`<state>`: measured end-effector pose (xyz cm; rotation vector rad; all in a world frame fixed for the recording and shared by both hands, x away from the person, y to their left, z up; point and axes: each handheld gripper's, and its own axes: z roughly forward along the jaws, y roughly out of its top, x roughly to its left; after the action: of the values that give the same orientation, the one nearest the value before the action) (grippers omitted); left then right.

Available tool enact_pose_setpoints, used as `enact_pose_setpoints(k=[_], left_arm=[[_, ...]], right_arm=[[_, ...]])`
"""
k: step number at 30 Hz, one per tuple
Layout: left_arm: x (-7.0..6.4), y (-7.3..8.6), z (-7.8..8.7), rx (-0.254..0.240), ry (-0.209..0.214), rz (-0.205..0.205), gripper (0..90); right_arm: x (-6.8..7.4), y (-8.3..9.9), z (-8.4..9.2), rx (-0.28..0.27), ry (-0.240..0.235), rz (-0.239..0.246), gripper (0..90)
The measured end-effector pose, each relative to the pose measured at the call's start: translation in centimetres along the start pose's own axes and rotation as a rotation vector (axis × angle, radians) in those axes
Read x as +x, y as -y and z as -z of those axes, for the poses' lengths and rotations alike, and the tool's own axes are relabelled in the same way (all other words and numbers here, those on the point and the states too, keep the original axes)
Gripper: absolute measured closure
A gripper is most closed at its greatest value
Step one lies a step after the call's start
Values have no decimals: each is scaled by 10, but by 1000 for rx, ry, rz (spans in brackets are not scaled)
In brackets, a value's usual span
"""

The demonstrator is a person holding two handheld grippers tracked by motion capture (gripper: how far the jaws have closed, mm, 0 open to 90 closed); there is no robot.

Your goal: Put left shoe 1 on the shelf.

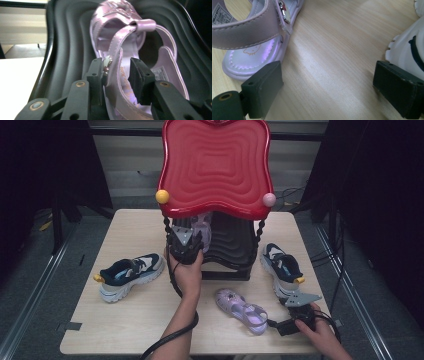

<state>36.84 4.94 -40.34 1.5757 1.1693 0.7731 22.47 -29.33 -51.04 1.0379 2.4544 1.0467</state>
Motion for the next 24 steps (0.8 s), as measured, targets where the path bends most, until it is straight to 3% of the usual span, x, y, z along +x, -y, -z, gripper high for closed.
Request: enact_pose_setpoints(k=[5, 10, 24], left_arm=[[4, -4, 5, 4, 20, -7, 590], [2, -9, 7, 12, 55, -25, 498], [0, -14, 17, 54, 103, -90, 409]], right_arm=[[0, 0, 0, 0, 0, -1, 81], [0, 0, 0, 2, 3, -2, 81], [0, 0, 0, 2, 2, -2, 81]])
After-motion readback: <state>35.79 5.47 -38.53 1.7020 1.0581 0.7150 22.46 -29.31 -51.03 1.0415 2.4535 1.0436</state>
